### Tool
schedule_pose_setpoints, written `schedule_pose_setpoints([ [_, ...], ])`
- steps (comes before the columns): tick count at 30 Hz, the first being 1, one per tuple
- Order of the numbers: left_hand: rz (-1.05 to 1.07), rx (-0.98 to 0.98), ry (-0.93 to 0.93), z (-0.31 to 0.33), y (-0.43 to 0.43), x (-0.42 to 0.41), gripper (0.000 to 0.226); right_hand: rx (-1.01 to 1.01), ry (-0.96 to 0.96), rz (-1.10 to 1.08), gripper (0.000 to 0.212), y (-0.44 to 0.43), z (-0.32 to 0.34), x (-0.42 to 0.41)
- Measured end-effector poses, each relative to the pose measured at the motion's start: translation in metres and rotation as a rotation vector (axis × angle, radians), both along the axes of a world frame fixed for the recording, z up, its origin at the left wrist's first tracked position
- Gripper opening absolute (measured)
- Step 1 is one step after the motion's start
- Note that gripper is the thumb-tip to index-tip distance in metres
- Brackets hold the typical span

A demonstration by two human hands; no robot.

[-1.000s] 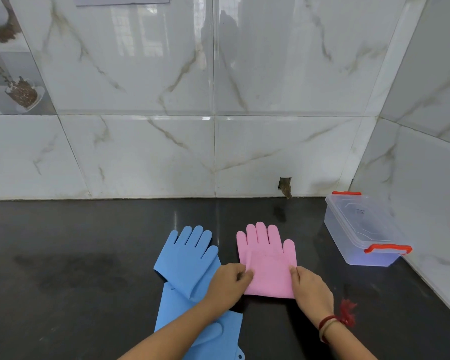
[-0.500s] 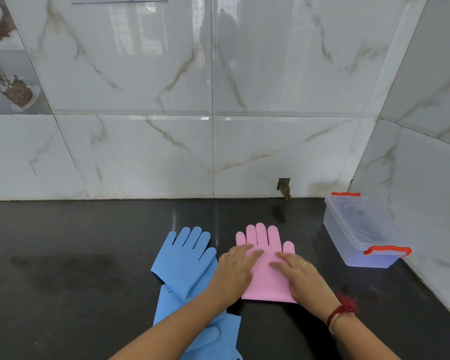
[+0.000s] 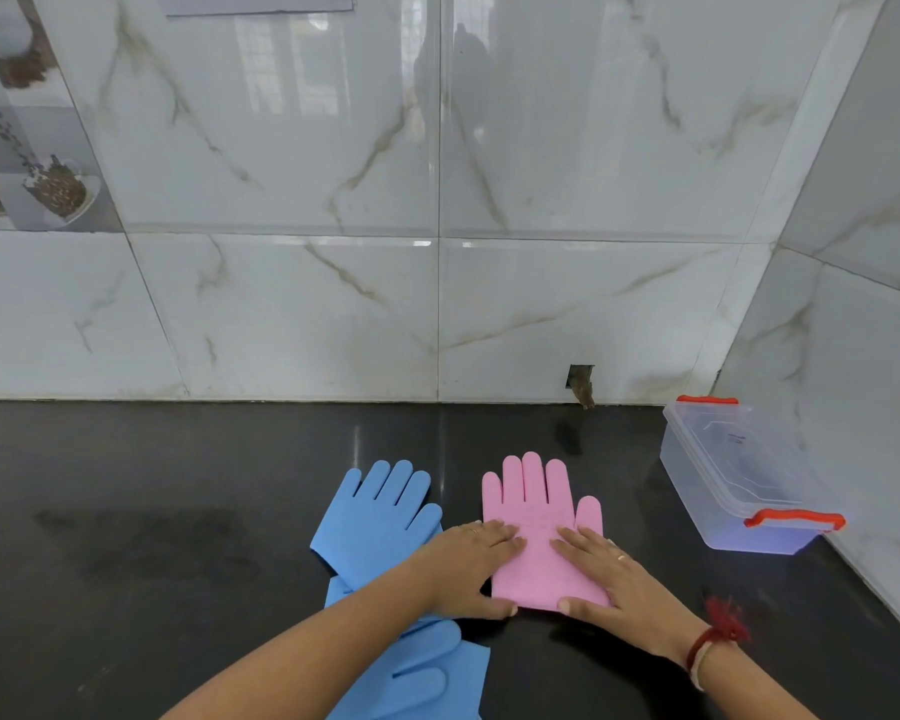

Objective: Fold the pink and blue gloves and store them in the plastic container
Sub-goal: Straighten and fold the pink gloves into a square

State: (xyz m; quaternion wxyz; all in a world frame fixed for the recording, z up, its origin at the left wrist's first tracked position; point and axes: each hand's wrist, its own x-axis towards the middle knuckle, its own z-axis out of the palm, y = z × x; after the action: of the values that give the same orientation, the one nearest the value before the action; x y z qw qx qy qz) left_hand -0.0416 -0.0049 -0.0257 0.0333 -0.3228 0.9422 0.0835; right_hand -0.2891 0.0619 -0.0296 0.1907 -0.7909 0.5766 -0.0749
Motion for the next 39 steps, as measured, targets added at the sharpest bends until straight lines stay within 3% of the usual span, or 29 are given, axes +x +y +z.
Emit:
schedule_pose_setpoints([
  [3, 0.020, -0.047, 0.002, 0.000, 0.006, -0.007, 0.063, 0.030, -0.032, 0.009, 0.090, 0.000, 0.003, 0.000],
  [6, 0.097, -0.020, 0.145, 0.011, 0.003, -0.012, 0.049, 0.046, -0.131, -0.012, 0.097, 0.002, 0.009, -0.004],
  [8, 0.155, 0.039, 0.266, 0.018, -0.003, -0.014, 0.044, 0.019, -0.235, -0.089, 0.079, 0.002, 0.009, -0.008],
  [11, 0.265, 0.123, 0.320, 0.029, -0.016, -0.016, 0.045, -0.043, -0.374, -0.235, 0.027, -0.008, 0.009, -0.007],
  [12, 0.305, 0.164, 0.340, 0.030, -0.020, -0.018, 0.045, -0.014, -0.388, -0.272, 0.024, -0.011, 0.011, -0.004],
  [16, 0.463, 0.420, 0.569, 0.031, -0.031, -0.023, 0.049, 0.046, -0.378, -0.363, 0.036, -0.029, 0.014, 0.001],
  [19, 0.502, 0.486, 0.732, 0.021, -0.032, -0.018, 0.044, 0.034, -0.443, -0.456, 0.037, -0.039, 0.017, 0.004],
  [24, 0.559, 0.413, 0.657, 0.001, -0.029, -0.021, 0.023, 0.017, -0.460, -0.552, 0.025, -0.051, 0.022, 0.013],
  [33, 0.796, 0.398, 0.656, 0.003, -0.018, -0.030, 0.037, -0.107, -0.538, -0.733, 0.019, -0.039, 0.011, 0.025],
  [36, 0.870, 0.329, 0.638, 0.004, -0.013, -0.034, 0.041, -0.121, -0.534, -0.899, 0.038, -0.038, 0.011, 0.031],
  [39, 0.886, 0.204, 0.582, 0.009, -0.010, -0.040, 0.060, 0.054, -0.751, -1.060, 0.064, -0.038, 0.019, 0.030],
])
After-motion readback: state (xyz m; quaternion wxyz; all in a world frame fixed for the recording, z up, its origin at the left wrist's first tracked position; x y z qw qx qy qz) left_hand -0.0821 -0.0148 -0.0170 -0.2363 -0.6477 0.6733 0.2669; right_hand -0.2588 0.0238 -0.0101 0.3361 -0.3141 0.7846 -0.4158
